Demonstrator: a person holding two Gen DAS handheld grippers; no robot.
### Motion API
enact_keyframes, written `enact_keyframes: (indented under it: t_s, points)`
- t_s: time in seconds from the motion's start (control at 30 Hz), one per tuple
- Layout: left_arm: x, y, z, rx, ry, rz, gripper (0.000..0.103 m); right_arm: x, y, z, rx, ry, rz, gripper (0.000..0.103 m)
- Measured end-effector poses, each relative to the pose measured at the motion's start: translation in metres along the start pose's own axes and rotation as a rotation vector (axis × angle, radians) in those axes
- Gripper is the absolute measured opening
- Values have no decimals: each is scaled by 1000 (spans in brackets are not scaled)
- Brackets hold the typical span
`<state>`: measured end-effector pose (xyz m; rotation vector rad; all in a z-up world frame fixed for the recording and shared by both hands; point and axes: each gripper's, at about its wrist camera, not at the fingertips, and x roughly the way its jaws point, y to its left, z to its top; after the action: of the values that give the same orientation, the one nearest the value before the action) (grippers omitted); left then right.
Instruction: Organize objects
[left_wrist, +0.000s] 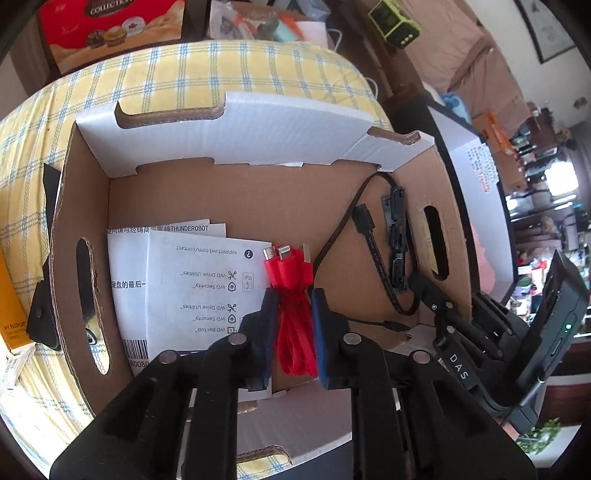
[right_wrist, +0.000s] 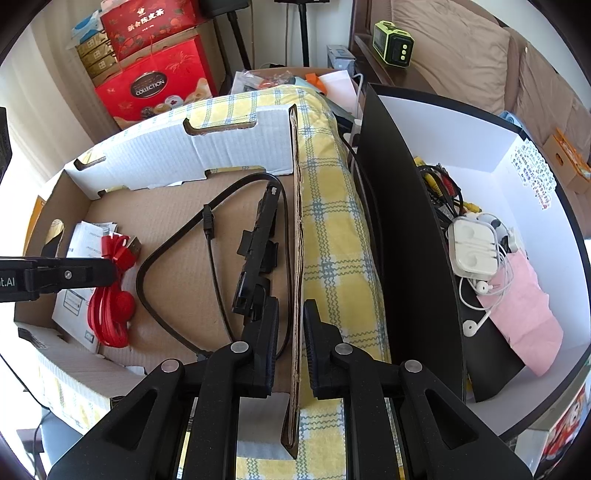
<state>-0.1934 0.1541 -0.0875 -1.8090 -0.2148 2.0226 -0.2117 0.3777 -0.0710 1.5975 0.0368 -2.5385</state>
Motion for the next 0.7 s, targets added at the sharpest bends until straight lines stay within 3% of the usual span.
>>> enact_keyframes:
  t_s: [0.07, 0.4, 0.7]
  points:
    - [-3, 0, -1, -9, -6, -25, 9, 0, 0, 0, 1, -1, 1, 13]
    - [-19, -27, 12, -37, -66, -128, 9, 0, 0, 0, 2, -1, 0, 13]
    - [21, -37, 31, -123, -40, -177, 9, 1, -2, 0, 4, 3, 0, 13]
